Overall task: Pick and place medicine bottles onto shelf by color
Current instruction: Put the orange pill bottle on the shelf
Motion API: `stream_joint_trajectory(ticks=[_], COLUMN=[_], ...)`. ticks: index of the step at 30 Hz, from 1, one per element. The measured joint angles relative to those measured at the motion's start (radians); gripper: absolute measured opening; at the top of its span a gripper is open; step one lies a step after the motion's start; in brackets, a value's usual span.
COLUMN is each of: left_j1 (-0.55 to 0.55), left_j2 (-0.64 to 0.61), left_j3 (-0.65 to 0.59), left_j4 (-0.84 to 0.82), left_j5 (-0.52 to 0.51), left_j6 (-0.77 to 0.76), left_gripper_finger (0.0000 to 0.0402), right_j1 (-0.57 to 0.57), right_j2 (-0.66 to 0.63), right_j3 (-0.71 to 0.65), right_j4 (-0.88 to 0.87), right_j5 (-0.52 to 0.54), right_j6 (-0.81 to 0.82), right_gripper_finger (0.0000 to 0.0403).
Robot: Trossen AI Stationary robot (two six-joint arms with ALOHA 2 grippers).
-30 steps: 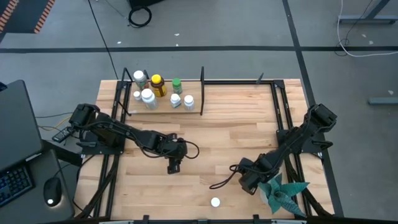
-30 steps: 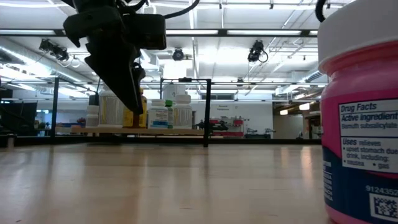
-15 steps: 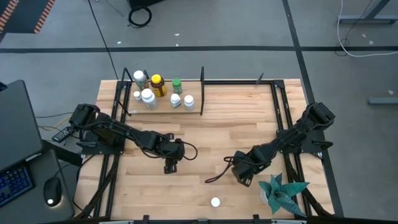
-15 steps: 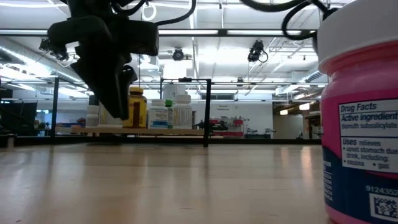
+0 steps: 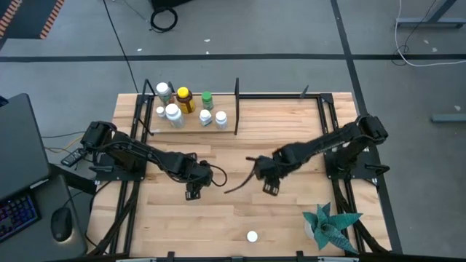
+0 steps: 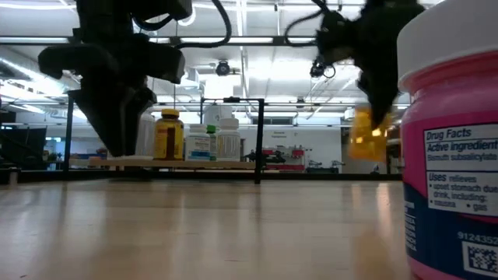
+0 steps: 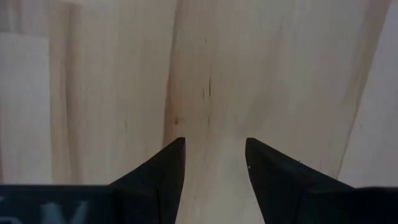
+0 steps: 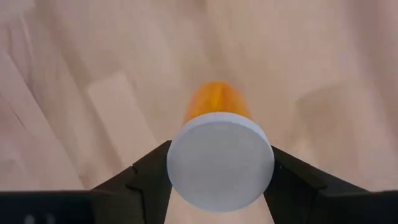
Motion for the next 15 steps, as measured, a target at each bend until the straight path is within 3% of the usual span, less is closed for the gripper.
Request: stream_joint_trajectory(ticks=[7,15], left_j1=[0.000,-0.009], left_j2=[0.000,-0.001], left_j3=[0.000,0.000], left_j4=[-0.014,-0.012], left_j5=[-0.003,-0.003], left_j6=[0.002,-0.016], left_gripper_finger=[0.0174,0.0173], right_j1=[-0.098,-0.158], right_j2=[0.000,0.035], right_j3=[0.153,0.170], right_j4=[-0.048,-0.032], right_j5=[0.030,-0.006], right_j6=[-0.150,-0.228], right_gripper_finger=[0.0214,0.0217])
